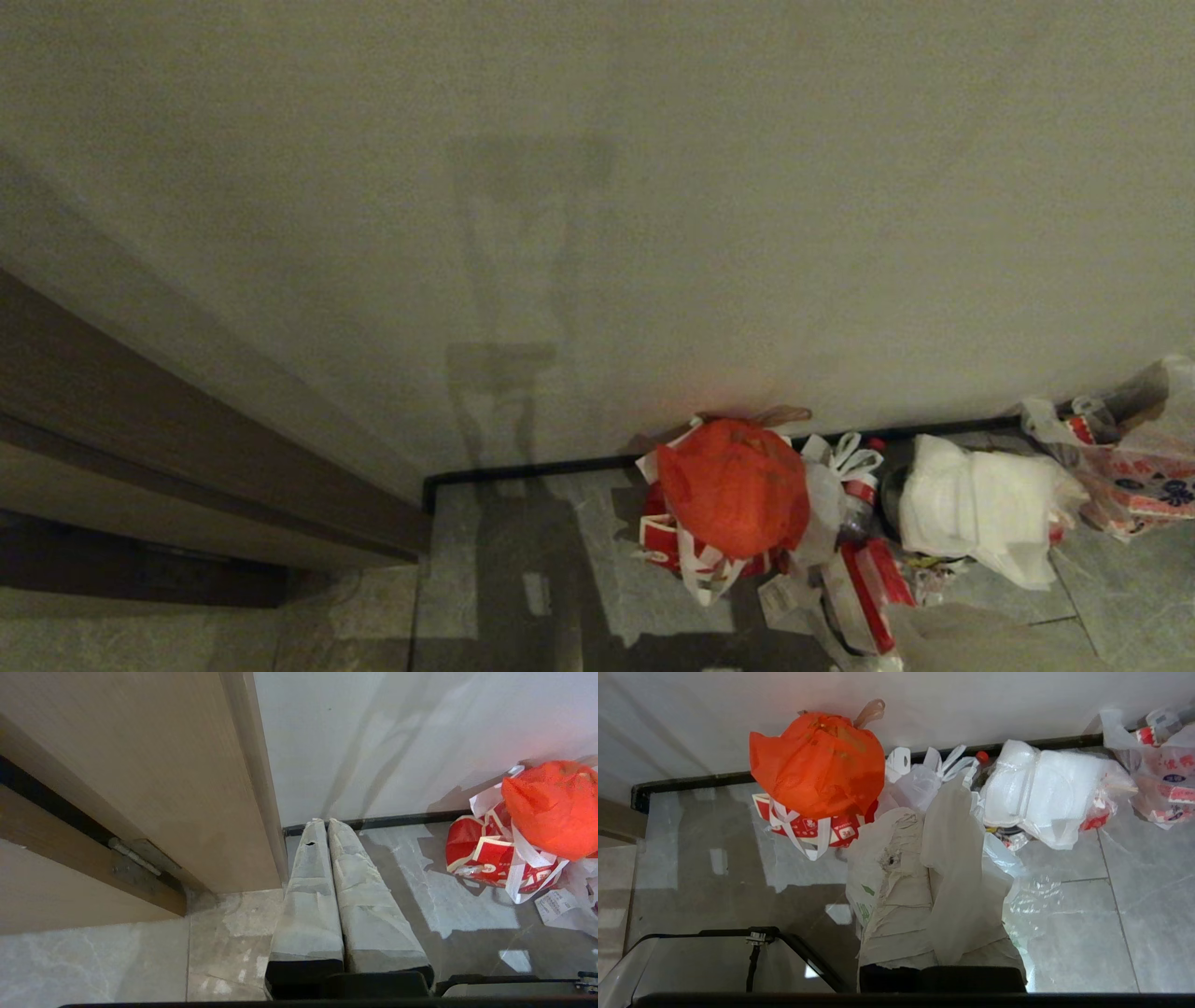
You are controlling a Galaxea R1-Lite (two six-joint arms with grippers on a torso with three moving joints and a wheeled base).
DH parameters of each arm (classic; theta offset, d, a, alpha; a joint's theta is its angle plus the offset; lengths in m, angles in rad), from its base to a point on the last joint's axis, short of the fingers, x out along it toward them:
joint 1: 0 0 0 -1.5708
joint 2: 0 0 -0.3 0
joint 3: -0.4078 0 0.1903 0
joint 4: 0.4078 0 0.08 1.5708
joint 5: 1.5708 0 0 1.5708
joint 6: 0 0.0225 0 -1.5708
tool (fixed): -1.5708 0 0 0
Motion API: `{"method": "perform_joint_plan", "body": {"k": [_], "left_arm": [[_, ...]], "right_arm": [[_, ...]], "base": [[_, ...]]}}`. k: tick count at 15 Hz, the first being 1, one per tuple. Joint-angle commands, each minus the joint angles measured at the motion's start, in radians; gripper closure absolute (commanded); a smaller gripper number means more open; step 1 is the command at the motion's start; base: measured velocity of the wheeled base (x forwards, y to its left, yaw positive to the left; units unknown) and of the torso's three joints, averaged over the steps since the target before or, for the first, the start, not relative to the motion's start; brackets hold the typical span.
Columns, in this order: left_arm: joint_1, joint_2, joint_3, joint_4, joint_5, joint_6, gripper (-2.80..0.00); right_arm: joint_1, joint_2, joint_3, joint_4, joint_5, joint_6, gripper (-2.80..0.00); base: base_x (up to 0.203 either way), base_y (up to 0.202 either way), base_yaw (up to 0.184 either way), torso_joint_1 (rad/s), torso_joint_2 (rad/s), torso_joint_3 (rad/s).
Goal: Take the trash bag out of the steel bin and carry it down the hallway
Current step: Put the trash bag at the door
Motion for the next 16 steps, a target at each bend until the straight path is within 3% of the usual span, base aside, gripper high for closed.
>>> {"method": "perform_joint_plan", "body": {"k": [1,3,5,9,11,13,16], "left_arm": [[-0.001,0.001,0.0,0.0,0.0,0.005,0.0],[-0.001,0.001,0.0,0.0,0.0,0.003,0.0],[0.0,0.001,0.0,0.0,0.0,0.003,0.0],[0.0,0.001,0.0,0.0,0.0,0.003,0.0],[-0.001,0.001,0.0,0.0,0.0,0.003,0.0],[-0.001,0.001,0.0,0.0,0.0,0.003,0.0],[-0.001,0.001,0.0,0.0,0.0,0.003,0.0]], "right_arm": [[0.0,0.0,0.0,0.001,0.0,0.001,0.0],[0.0,0.002,-0.027,0.006,0.012,-0.015,0.0],[0.0,0.067,-0.16,0.026,0.036,-0.018,0.0],[0.001,0.446,-0.505,0.182,0.144,-0.041,0.0],[0.001,0.651,-0.619,0.266,0.185,-0.098,0.0],[0.007,0.844,-0.721,0.311,0.202,-0.178,0.0],[0.057,1.076,-0.868,0.348,0.16,-0.233,0.0]], "base": [[0.0,0.0,0.0,0.002,0.0,-0.096],[0.0,0.0,0.0,0.0,0.0,-0.046],[0.0,0.0,0.0,0.0,0.0,0.0],[0.0,0.0,0.0,0.0,0.0,0.0],[0.0,0.0,0.0,0.0,0.0,0.0],[0.0,0.0,0.0,0.0,0.0,0.0],[0.0,0.0,0.0,0.0,0.0,0.0]]}}
